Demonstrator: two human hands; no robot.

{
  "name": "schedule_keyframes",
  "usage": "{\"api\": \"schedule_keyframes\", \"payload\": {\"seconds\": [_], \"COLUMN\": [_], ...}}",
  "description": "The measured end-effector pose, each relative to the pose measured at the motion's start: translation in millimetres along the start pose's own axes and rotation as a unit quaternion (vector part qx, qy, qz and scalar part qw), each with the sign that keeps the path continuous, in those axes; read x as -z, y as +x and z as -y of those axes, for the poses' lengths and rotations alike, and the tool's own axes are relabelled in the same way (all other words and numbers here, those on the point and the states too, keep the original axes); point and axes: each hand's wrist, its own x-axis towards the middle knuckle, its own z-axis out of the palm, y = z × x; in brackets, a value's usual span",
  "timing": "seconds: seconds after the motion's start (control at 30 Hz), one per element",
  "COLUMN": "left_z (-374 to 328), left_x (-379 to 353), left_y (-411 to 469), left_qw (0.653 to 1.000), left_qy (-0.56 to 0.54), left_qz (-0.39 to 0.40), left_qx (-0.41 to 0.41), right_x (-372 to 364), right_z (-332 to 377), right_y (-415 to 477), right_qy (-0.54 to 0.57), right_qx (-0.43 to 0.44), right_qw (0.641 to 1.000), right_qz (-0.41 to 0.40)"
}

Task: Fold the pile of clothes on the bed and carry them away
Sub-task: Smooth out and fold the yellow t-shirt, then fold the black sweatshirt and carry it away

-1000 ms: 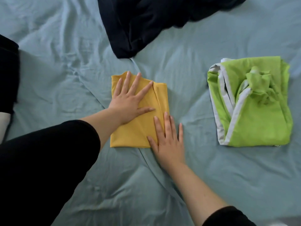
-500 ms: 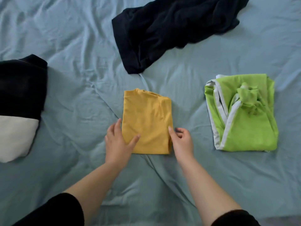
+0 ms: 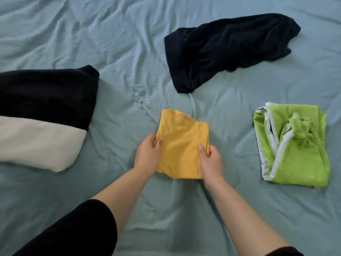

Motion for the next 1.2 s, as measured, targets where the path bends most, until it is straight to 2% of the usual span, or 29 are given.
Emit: {"api": "schedule_keyframes", "payload": {"seconds": [0.1,0.27,0.5,0.6,0.7,0.77,0.83,0.93,1.03,1.1,1.2], "left_z": [3.8,2.3,-4.7,29.0,78.1,96.0,95.4,80.6,49.5,26.5,12.3], "left_x": [56.5,172.7,327.2,361.6,367.7,365.4,361.4,345.9,305.2,258.7,187.0], "left_y": [3.8,16.0,40.9,51.3,58.6,59.5,56.8,48.6,30.8,22.5,19.4], "left_qw": [0.999,0.998,0.987,0.987,0.985,0.983,0.977,0.945,0.926,0.931,0.944], "left_qy": [-0.043,-0.045,-0.049,0.014,0.133,0.141,0.165,0.268,0.307,0.304,0.288], "left_qz": [-0.010,-0.038,-0.119,-0.145,-0.098,-0.090,-0.114,-0.183,-0.221,-0.186,-0.049], "left_qx": [-0.001,-0.032,-0.099,-0.062,0.042,0.075,0.074,0.037,-0.007,-0.076,-0.154], "right_x": [-35.0,-109.3,-204.4,-247.6,-279.0,-286.7,-285.9,-271.0,-240.8,-209.0,-167.9], "right_z": [28.7,94.0,179.9,174.2,150.0,142.6,141.0,134.0,114.3,95.6,75.1], "right_y": [-31.6,-79.6,-125.1,-136.6,-141.5,-138.4,-131.6,-117.5,-93.6,-71.1,-49.4], "right_qy": [0.015,0.043,0.136,0.109,0.039,0.024,0.026,0.046,0.028,0.027,0.013], "right_qx": [0.029,0.052,0.143,0.089,-0.026,-0.038,-0.034,-0.050,-0.039,-0.047,-0.059], "right_qw": [0.999,0.997,0.979,0.981,0.972,0.971,0.970,0.963,0.977,0.984,0.989], "right_qz": [0.005,0.038,0.045,0.133,0.232,0.234,0.240,0.259,0.210,0.168,0.138]}}
